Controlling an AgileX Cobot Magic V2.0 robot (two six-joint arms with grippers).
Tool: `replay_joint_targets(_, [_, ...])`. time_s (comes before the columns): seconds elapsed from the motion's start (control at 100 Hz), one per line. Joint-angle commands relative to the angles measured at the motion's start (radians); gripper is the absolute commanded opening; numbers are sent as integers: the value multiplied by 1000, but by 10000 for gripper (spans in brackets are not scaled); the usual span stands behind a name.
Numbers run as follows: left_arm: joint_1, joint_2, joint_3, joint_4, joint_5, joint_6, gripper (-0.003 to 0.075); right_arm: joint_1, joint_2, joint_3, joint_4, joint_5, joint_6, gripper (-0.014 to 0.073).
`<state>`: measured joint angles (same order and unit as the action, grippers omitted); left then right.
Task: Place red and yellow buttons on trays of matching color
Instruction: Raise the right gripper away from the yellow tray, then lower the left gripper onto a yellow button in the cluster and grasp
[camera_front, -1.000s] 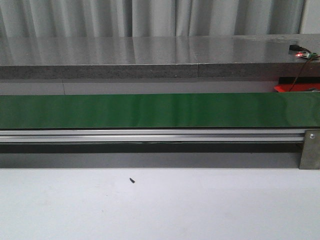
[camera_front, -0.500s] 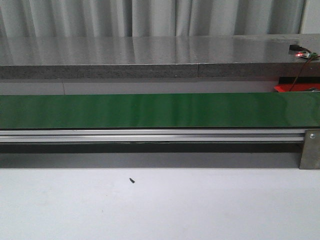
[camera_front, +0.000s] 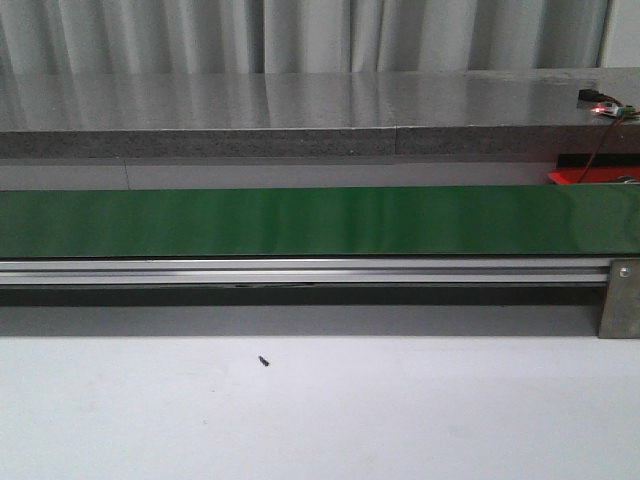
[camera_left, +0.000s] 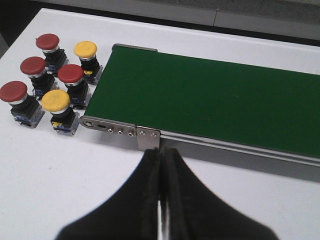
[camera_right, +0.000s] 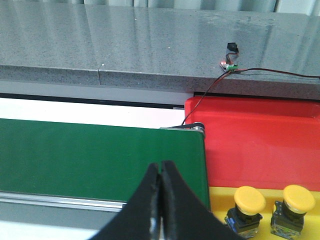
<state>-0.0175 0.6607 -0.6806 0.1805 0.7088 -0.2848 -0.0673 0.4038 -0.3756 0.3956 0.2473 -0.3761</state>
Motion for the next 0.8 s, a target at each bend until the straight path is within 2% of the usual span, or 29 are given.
replay_joint_targets(0.0, [17,53,-60,14,-81,-19,-20,0,3,-24,4,-71,-8,-68])
replay_joint_targets(0.19, [140,152,-100,-1,-145,-19,-20,0,3,-24,4,-71,-8,-68])
replay_joint_targets(0.46, [371,327,-186,-68,-150,19,-20,0,3,-24,4,-72,-8,-68])
replay_joint_targets(0.58, [428,425,-231,-147,-150,70,-19,0,3,-24,4,-72,-8,-68])
replay_joint_targets(0.73, [468,553,-302,-162,-121,72,-18,0,3,-24,4,-72,-8,-68])
replay_joint_targets(0.79, [474,611,-335,-162,-95,87,6,0,3,-24,4,-72,-8,-68])
